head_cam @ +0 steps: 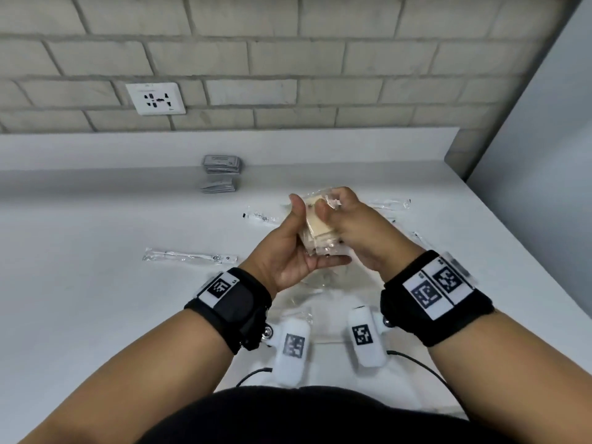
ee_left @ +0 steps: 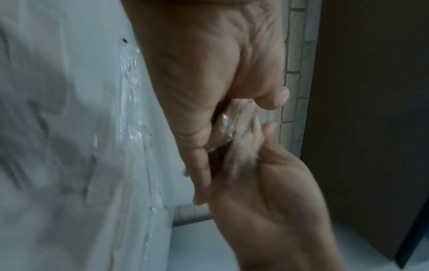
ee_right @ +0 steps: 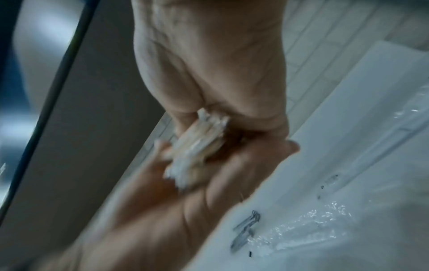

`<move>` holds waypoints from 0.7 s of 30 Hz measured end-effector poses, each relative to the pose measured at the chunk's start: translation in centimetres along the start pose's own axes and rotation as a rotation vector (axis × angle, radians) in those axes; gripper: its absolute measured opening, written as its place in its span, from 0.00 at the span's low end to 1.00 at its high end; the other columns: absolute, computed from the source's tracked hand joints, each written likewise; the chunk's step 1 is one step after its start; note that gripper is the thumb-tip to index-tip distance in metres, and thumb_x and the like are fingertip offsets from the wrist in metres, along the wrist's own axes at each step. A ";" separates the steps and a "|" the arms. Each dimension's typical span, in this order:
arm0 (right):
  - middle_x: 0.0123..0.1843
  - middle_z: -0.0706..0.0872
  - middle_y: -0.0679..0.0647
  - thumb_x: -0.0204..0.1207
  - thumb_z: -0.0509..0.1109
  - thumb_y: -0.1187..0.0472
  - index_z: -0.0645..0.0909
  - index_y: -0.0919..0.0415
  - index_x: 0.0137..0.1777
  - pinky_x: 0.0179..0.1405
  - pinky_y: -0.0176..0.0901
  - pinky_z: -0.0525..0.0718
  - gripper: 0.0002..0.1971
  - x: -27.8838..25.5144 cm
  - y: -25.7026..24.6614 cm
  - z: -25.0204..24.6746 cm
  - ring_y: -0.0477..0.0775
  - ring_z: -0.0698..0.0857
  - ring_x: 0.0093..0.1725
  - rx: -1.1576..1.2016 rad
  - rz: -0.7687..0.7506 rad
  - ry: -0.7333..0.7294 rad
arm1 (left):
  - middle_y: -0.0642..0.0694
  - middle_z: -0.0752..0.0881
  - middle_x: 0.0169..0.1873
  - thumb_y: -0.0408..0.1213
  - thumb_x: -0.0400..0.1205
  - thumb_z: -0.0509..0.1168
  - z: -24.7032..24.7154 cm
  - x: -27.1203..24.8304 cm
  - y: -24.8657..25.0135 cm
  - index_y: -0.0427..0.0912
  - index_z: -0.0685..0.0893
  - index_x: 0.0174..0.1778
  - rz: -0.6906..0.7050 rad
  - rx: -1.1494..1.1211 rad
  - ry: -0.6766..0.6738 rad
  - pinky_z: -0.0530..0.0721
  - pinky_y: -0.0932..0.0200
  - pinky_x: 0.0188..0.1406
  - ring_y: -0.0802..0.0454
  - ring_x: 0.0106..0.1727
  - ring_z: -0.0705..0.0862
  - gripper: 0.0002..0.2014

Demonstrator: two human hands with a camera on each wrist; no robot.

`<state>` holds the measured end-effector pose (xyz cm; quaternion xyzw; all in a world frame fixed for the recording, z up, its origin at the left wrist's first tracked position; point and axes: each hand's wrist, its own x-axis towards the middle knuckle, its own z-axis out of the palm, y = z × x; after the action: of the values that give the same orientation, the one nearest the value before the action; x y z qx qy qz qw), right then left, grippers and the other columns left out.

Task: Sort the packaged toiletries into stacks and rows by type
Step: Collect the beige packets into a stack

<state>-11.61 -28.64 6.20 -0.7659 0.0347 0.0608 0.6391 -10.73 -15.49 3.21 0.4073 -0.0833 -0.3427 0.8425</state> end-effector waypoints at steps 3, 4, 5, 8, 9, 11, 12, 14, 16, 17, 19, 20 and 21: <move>0.67 0.78 0.50 0.81 0.58 0.41 0.76 0.44 0.69 0.73 0.58 0.72 0.20 0.3 0.6 1.9 0.54 0.77 0.69 -0.391 -0.109 0.323 | 0.32 0.81 0.66 0.56 0.77 0.62 0.7 -0.1 0.1 0.37 0.78 0.69 0.001 -0.065 -0.073 0.77 0.38 0.66 0.36 0.67 0.81 0.31; 0.70 0.75 0.49 0.83 0.56 0.45 0.77 0.42 0.69 0.75 0.55 0.68 0.18 0.1 0.8 2.0 0.53 0.73 0.73 -0.503 -0.134 0.388 | 0.33 0.83 0.63 0.51 0.76 0.66 0.5 -0.1 0.1 0.37 0.82 0.66 -0.007 -0.070 -0.068 0.80 0.41 0.63 0.38 0.63 0.84 0.26; 0.73 0.72 0.47 0.85 0.55 0.47 0.77 0.42 0.71 0.78 0.54 0.64 0.18 -0.2 0.9 2.0 0.52 0.69 0.76 -0.559 -0.151 0.394 | 0.35 0.85 0.60 0.46 0.75 0.70 0.3 0.0 -0.1 0.38 0.85 0.62 -0.012 -0.075 -0.064 0.83 0.44 0.60 0.41 0.59 0.86 0.23; 0.77 0.67 0.44 0.86 0.56 0.51 0.70 0.42 0.76 0.79 0.53 0.66 0.19 -0.8 1.6 0.6 0.47 0.68 0.78 -0.273 -0.176 0.137 | 0.37 0.86 0.54 0.42 0.63 0.83 -0.6 0.3 -0.3 0.38 0.85 0.60 -0.025 -0.080 -0.018 0.89 0.51 0.51 0.45 0.52 0.89 0.30; 0.79 0.64 0.44 0.85 0.60 0.52 0.65 0.42 0.79 0.78 0.49 0.69 0.23 -1.3 1.4 -0.2 0.45 0.67 0.79 -0.175 -0.190 0.016 | 0.38 0.87 0.51 0.42 0.57 0.86 -0.9 0.4 -0.3 0.38 0.87 0.57 -0.030 -0.098 0.000 0.90 0.53 0.46 0.45 0.49 0.90 0.32; 0.83 0.54 0.38 0.75 0.74 0.53 0.53 0.38 0.82 0.72 0.28 0.66 0.41 -2.3 0.7 -2.1 0.33 0.57 0.80 -0.284 -0.255 -0.183 | 0.38 0.88 0.47 0.43 0.52 0.88 -1.1 0.4 0.0 0.40 0.85 0.58 -0.041 -0.092 0.000 0.91 0.51 0.44 0.43 0.47 0.90 0.38; 0.82 0.50 0.34 0.68 0.81 0.55 0.49 0.37 0.82 0.67 0.19 0.64 0.51 -2.6 0.4 -3.0 0.24 0.54 0.77 -0.400 -0.287 -0.239 | 0.38 0.88 0.48 0.45 0.52 0.87 -1.0 0.4 0.2 0.40 0.83 0.61 -0.063 -0.055 -0.023 0.91 0.49 0.44 0.42 0.47 0.90 0.41; 0.78 0.53 0.33 0.58 0.87 0.57 0.47 0.39 0.83 0.63 0.17 0.69 0.61 -3.1 -0.4 -3.6 0.20 0.58 0.73 -0.574 -0.325 -0.263 | 0.37 0.89 0.46 0.49 0.56 0.85 -0.4 0.4 0.5 0.38 0.81 0.61 -0.105 0.020 -0.087 0.91 0.50 0.38 0.42 0.44 0.91 0.40; 0.71 0.63 0.39 0.57 0.86 0.56 0.54 0.43 0.82 0.69 0.36 0.76 0.57 -3.2 -0.7 -3.5 0.35 0.67 0.72 -0.686 -0.382 -0.179 | 0.38 0.89 0.46 0.52 0.60 0.83 0.3 0.6 0.4 0.37 0.86 0.56 -0.113 0.050 -0.138 0.90 0.52 0.38 0.43 0.43 0.90 0.33; 0.68 0.66 0.40 0.58 0.85 0.57 0.57 0.44 0.81 0.69 0.42 0.77 0.54 -3.2 -0.7 -3.6 0.39 0.69 0.70 -0.723 -0.395 -0.132 | 0.38 0.89 0.46 0.51 0.62 0.82 0.7 0.9 0.2 0.38 0.88 0.54 -0.108 0.059 -0.134 0.88 0.50 0.41 0.44 0.43 0.90 0.29; 0.68 0.68 0.42 0.58 0.85 0.57 0.60 0.45 0.80 0.68 0.43 0.76 0.52 -3.3 -0.7 -4.2 0.41 0.70 0.69 -0.757 -0.401 -0.121 | 0.40 0.89 0.44 0.45 0.64 0.82 1.5 1.1 -0.3 0.39 0.89 0.50 -0.082 0.070 -0.100 0.87 0.52 0.42 0.46 0.42 0.90 0.22; 0.70 0.67 0.43 0.57 0.86 0.56 0.58 0.43 0.81 0.69 0.40 0.74 0.54 -3.4 -0.6 -4.8 0.41 0.68 0.71 -0.740 -0.382 -0.148 | 0.40 0.90 0.43 0.41 0.66 0.81 2.0 1.3 -0.6 0.39 0.90 0.49 -0.067 0.064 -0.080 0.87 0.53 0.41 0.46 0.42 0.90 0.17; 0.72 0.66 0.42 0.56 0.87 0.54 0.56 0.41 0.81 0.70 0.37 0.73 0.56 -3.6 -0.6 -5.3 0.40 0.67 0.72 -0.668 -0.337 -0.180 | 0.39 0.90 0.43 0.36 0.69 0.77 2.3 1.4 -0.9 0.38 0.90 0.48 -0.054 0.047 -0.053 0.88 0.53 0.43 0.46 0.43 0.90 0.12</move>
<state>-14.81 -33.81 8.19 -0.9185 -0.1695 0.0296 0.3560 -11.03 -18.21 3.84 0.4199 -0.1023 -0.3739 0.8206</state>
